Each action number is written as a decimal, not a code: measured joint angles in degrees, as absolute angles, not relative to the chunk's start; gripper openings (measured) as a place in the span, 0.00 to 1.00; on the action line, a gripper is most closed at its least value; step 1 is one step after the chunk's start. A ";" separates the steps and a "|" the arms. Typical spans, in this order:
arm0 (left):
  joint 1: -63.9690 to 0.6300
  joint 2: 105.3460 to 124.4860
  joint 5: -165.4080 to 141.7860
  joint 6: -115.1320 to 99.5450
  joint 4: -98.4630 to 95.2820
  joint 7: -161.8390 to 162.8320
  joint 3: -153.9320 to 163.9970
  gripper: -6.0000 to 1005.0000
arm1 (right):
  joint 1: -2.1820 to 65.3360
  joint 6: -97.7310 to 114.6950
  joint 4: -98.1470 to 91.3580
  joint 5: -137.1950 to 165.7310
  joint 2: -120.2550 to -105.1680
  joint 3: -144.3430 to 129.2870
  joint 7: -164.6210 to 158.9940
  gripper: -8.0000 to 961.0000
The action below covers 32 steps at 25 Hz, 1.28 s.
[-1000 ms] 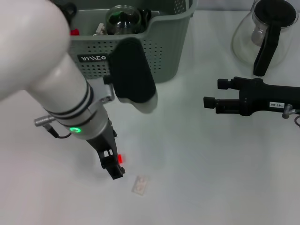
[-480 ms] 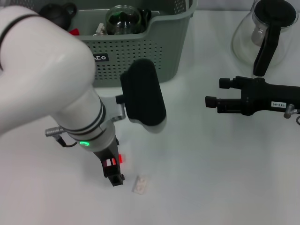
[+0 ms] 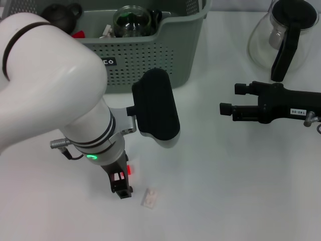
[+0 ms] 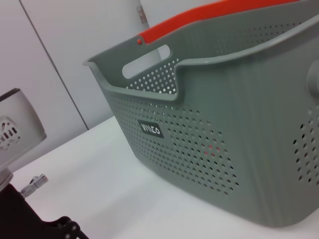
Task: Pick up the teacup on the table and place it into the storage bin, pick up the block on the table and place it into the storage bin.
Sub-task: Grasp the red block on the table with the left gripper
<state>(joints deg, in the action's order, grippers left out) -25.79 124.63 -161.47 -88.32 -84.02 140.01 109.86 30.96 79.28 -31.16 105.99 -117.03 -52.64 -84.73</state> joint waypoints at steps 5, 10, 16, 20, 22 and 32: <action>-25.95 124.53 -161.33 -89.06 -84.42 140.02 109.35 0.72 | 30.85 79.28 -31.19 105.98 -117.06 -52.64 -84.72 0.95; -26.10 124.52 -161.01 -90.89 -86.62 140.04 108.04 0.64 | 30.85 79.52 -31.23 106.03 -117.07 -52.64 -84.72 0.95; -26.55 124.54 -160.93 -91.50 -86.54 140.15 107.71 0.43 | 30.73 79.73 -31.38 106.21 -117.07 -52.64 -84.72 0.95; -26.84 124.62 -160.90 -91.25 -86.06 140.16 107.70 0.38 | 30.66 79.73 -31.43 106.26 -117.07 -52.64 -84.72 0.95; -27.02 124.64 -160.89 -91.07 -85.57 140.24 107.65 0.37 | 30.65 79.73 -31.44 106.26 -117.07 -52.64 -84.72 0.95; -28.60 124.69 -160.84 -91.08 -83.42 141.77 107.69 0.38 | 30.66 79.76 -31.43 106.26 -117.00 -52.64 -84.72 0.95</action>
